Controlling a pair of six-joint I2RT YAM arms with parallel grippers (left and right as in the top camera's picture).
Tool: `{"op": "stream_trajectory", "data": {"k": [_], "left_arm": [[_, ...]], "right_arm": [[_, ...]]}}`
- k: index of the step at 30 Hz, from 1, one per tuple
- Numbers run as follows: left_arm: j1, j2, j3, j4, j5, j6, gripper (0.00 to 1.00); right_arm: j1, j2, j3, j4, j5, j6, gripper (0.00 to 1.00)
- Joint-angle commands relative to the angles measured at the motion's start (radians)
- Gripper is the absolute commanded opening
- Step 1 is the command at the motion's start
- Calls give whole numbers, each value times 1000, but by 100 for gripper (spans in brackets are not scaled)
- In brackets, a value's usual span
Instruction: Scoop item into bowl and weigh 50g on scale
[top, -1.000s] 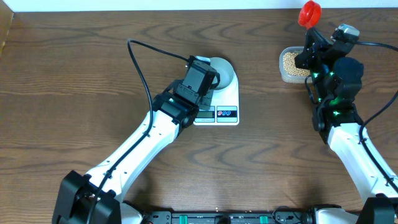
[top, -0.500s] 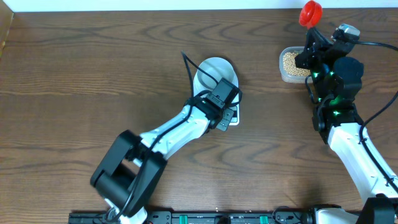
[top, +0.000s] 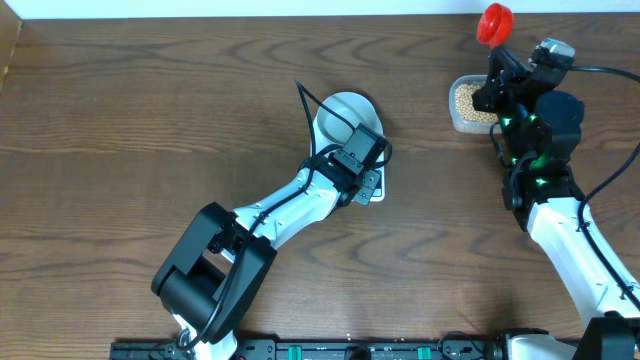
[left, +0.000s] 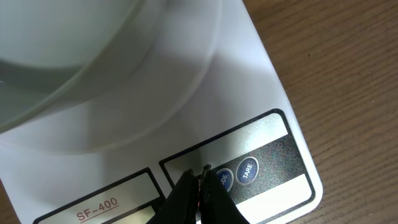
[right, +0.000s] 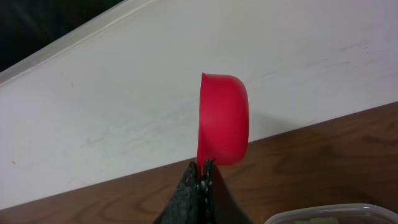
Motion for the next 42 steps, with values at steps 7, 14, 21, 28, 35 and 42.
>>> {"op": "stream_trajectory", "data": {"k": [7,14,21,28,35,42], "left_arm": [[3,-2,-24,-5,5,13,7],[3,5,-59,-3,13,-21,8],[3,9,-67,33,22,15,8],[3,9,-65,63,21,92,8],[3,-24,-30,32,21,93,7],[3,-125,-29,31,21,93,7]], "right_arm": [[-3,-1,29,-14,-5,-18,1],[-2,-1,29,-26,-7,-18,1],[-2,-1,29,-25,-7,-17,1],[-2,-1,29,-25,-22,-17,1],[-2,-1,29,-25,-33,-17,1],[-2,-1,29,-25,-32,-17,1]]}}
